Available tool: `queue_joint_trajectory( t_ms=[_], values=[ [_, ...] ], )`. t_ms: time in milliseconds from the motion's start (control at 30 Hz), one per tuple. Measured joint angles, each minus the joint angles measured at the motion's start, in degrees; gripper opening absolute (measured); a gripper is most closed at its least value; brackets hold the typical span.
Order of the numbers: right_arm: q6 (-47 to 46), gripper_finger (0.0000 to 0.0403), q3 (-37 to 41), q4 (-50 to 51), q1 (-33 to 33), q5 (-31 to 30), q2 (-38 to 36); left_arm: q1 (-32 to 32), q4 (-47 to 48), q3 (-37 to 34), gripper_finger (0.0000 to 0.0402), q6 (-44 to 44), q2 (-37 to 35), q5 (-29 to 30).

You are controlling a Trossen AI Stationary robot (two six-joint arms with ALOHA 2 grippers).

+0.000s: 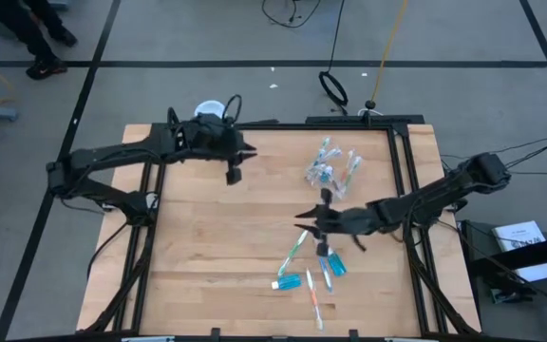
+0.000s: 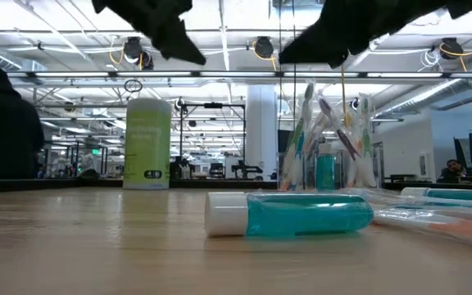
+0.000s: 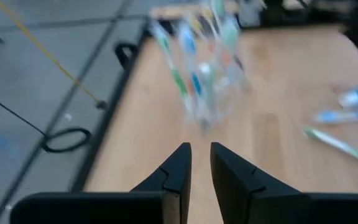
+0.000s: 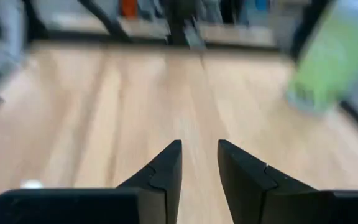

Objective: Pick & Place toothbrushing station
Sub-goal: Put the blue mouthwash into the transparent organizer

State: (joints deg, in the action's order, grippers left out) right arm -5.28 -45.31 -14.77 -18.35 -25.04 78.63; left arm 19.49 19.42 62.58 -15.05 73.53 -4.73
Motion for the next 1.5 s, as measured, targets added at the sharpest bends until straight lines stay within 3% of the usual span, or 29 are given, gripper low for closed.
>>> queue_joint_trajectory(
  t_ms=[133, 300, 733, 1000, 1167, 1500],
  values=[
    [-19.19, 0.01, -4.46, 20.51, -1.36, -0.71, 3.12, -0.04, -2.05, -5.35, 0.0067, 1.26, -0.17, -0.8],
    [-40.08, 0.01, -4.78, 31.55, -2.6, 8.94, 5.28, -0.63, -9.51, -12.25, 0.0067, 3.64, 0.14, -0.79],
    [-54.76, 0.01, -4.78, 41.65, -6.92, 10.34, 5.84, -0.88, -10.82, -14.05, 0.0067, 1.63, 0.14, -0.84],
    [-56.0, 0.0101, -4.47, 42.87, -8.78, 11.66, 5.84, -0.88, -10.74, -14.05, 0.0067, 1.85, 0.14, -0.9],
    [-57.4, 0.0101, -0.51, 35.05, -8.78, 11.73, 5.84, -0.88, -10.69, -14.05, 0.0067, 2.29, 0.14, -1.03],
    [-42.65, 0.0101, 4.58, 29.49, -7.97, 8.84, 5.84, -0.88, -10.71, -14.03, 0.0067, 2.32, 0.14, -1.03]
  ],
)
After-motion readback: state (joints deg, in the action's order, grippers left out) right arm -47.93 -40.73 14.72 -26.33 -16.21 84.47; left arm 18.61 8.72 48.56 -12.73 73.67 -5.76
